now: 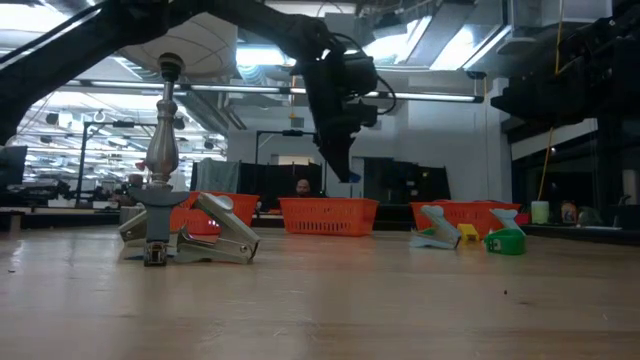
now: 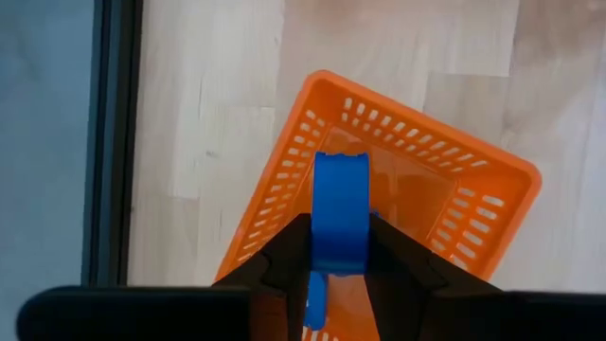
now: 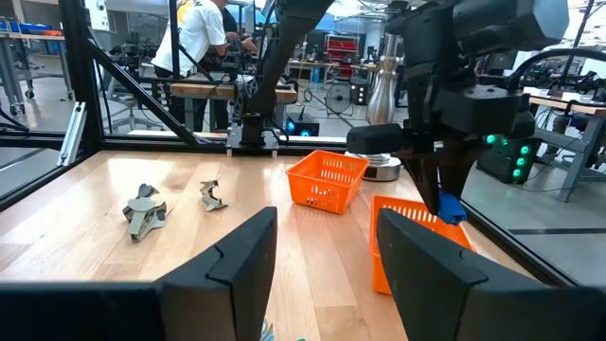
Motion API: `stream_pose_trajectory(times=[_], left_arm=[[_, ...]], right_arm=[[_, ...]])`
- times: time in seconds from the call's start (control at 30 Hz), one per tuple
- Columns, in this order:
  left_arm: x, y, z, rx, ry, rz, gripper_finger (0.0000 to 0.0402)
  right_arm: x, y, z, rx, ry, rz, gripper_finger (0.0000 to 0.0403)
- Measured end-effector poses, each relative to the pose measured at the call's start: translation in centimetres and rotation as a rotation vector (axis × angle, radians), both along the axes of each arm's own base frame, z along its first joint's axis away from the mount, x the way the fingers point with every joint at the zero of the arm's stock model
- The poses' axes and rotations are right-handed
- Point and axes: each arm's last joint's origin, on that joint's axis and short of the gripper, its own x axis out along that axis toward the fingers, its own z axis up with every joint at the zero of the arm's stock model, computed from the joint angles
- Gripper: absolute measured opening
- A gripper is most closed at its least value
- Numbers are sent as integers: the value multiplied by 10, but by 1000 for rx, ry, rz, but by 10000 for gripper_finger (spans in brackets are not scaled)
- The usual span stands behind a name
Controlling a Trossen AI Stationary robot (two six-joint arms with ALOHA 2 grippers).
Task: Pick and place Stapler, Stapler remover, tape
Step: Put the blue stapler into the middle orange bin, then put the light blue staple remover into the left orange bin
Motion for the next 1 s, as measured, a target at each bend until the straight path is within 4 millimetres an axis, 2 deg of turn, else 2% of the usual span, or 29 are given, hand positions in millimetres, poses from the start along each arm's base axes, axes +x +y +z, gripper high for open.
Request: stream_pose_trajectory(times=[0.63,0.83,1.0], left_arm=[[1,-1,0,-5,-10,26,124],[4,-9,0,-2,-8,9,132],[11,-24,0,55,17,-31,129]], right_arm=[[0,0,0,0,0,0,188],[0,0,0,0,0,0,188],[0,0,0,0,0,0,188]])
